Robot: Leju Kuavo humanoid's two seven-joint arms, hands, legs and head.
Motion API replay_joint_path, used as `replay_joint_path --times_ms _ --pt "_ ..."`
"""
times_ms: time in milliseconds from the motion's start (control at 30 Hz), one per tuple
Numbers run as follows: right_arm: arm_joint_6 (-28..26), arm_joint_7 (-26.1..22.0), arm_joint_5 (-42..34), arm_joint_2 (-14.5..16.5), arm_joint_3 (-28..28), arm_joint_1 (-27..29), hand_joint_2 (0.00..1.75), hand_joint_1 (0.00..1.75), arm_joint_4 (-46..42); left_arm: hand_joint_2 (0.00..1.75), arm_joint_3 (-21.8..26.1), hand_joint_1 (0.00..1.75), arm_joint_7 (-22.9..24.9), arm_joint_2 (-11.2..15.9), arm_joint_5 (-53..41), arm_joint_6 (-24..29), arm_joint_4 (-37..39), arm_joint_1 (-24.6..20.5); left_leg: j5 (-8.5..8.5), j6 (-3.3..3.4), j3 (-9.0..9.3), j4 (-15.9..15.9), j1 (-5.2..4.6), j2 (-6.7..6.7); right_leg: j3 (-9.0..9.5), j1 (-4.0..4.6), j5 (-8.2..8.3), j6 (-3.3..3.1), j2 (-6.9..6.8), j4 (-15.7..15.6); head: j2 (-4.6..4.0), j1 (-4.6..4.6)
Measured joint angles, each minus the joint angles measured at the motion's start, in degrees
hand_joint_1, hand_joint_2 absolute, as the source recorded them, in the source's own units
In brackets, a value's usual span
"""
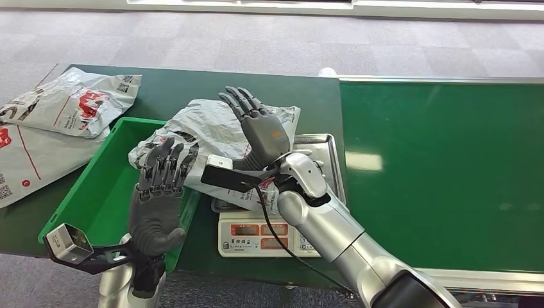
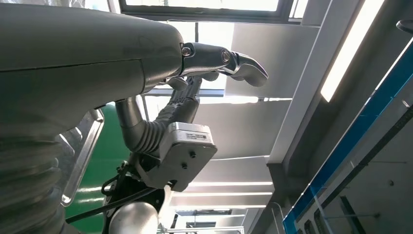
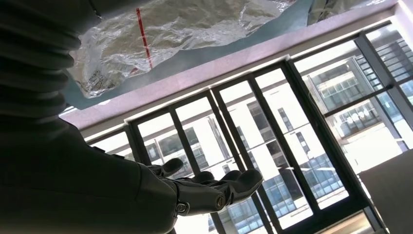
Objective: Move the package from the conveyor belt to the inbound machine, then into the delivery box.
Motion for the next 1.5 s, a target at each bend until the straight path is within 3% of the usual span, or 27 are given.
replay_joint_path --times_ms 100,233,300,333,433,500,600,667,800,933,1100,1233,1500 --pt "0.8 -2.7 -5.9 -0.1 -0.8 0.1 0.0 0.0 -1.1 1.75 0.2 0.0 0.0 0.0 0.0 0.2 -0.4 0.4 0.01 0.0 0.02 0.0 0.0 0.01 -0.02 0.0 0.0 0.0 0.01 0.0 0.0 0.0" --pt "11.2 -12.5 -31.8 -2.0 -6.5 1.6 0.0 0.0 -11.6 1.75 0.5 0.0 0.0 0.1 -0.2 0.8 -0.9 1.5 0.01 0.0 0.01 0.0 0.0 -0.1 -0.01 -0.02 0.0 0.0 -0.11 0.0 0.0 0.0" --pt "17.1 -14.5 -40.8 -3.5 -10.8 3.1 0.0 0.0 -19.6 1.75 0.6 0.0 0.0 0.3 -3.5 5.0 -0.9 1.9 0.0 0.02 0.01 0.0 0.0 -0.15 0.0 -0.06 -0.01 0.01 -0.14 0.0 0.0 0.0" --pt "18.8 -15.0 -42.3 -4.1 -13.0 4.3 0.0 0.0 -23.5 1.75 0.4 0.0 0.1 0.6 -7.9 10.0 -0.8 1.9 -0.02 0.03 0.01 0.1 -0.01 -0.15 0.0 -0.09 -0.01 0.03 -0.14 0.0 0.0 0.0" --pt "20.1 -16.9 -40.7 -4.9 -18.6 9.0 0.0 0.0 -33.4 1.75 -1.9 0.0 1.0 2.2 -29.2 29.8 0.7 0.3 -0.06 0.07 0.0 0.1 -0.03 -0.18 0.0 -0.12 -0.03 0.05 -0.14 -0.1 0.0 0.01" --pt "20.1 -18.0 -39.4 -5.2 -20.7 11.8 0.0 0.0 -37.6 1.75 -3.6 0.0 1.4 3.2 -37.9 36.1 2.1 -1.2 -0.07 0.06 -0.01 0.1 -0.03 -0.13 -0.01 -0.12 -0.03 0.05 -0.1 0.0 0.0 0.0" --pt "19.9 -18.9 -38.2 -5.3 -22.4 14.2 0.0 0.0 -41.3 1.75 -6.0 0.0 3.9 4.3 -42.7 38.5 4.1 -2.9 -0.08 0.04 0.07 0.1 -0.04 0.07 -0.07 -0.11 -0.01 0.04 0.06 0.0 0.0 0.0" --pt "19.7 -19.4 -36.7 -5.3 -23.0 15.4 0.0 0.0 -42.8 1.75 -8.6 0.0 9.6 5.7 -53.1 41.0 7.3 -6.1 -0.04 0.04 0.08 0.1 -0.06 0.0 -0.06 -0.09 -0.01 0.04 -0.03 -0.1 0.0 0.0" --pt "19.2 -19.7 -34.3 -4.5 -23.2 16.7 0.0 0.0 -43.6 1.75 -17.3 0.0 20.7 7.9 -77.7 46.4 24.6 -20.0 0.21 -0.03 -0.03 0.0 -0.08 -0.19 -0.02 -0.02 0.19 -0.05 -0.26 0.0 0.0 0.0" --pt "18.8 -19.5 -34.2 -3.4 -23.2 17.6 0.0 0.0 -43.2 1.75 -24.3 0.0 22.9 8.9 -85.4 50.1 41.2 -30.5 0.27 -0.09 0.02 0.0 -0.08 0.15 -0.08 -0.02 0.37 -0.09 0.12 0.0 0.0 0.0" --pt "18.6 -20.4 -34.2 -3.0 -23.5 19.5 0.0 0.0 -42.6 1.75 -30.0 0.01 23.8 10.1 -89.5 50.6 52.3 -36.4 0.26 -0.09 0.04 0.0 -0.07 0.14 -0.06 0.0 0.36 -0.09 0.15 0.0 0.0 0.0" --pt "18.5 -20.7 -34.0 -2.9 -23.7 20.4 0.0 0.0 -42.2 1.75 -33.6 1.7 24.1 10.6 -91.1 50.5 56.9 -39.4 0.24 -0.09 0.11 0.0 -0.07 0.09 0.05 0.0 0.31 -0.1 0.11 0.0 0.0 0.0" --pt "17.7 -20.2 -33.3 -2.8 -23.7 21.4 0.0 0.0 -42.1 1.75 -38.2 1.75 23.9 10.7 -92.2 50.8 61.4 -41.4 0.34 -0.06 0.19 0.0 -0.07 0.1 0.12 0.0 0.4 -0.1 0.1 0.0 0.0 0.0"
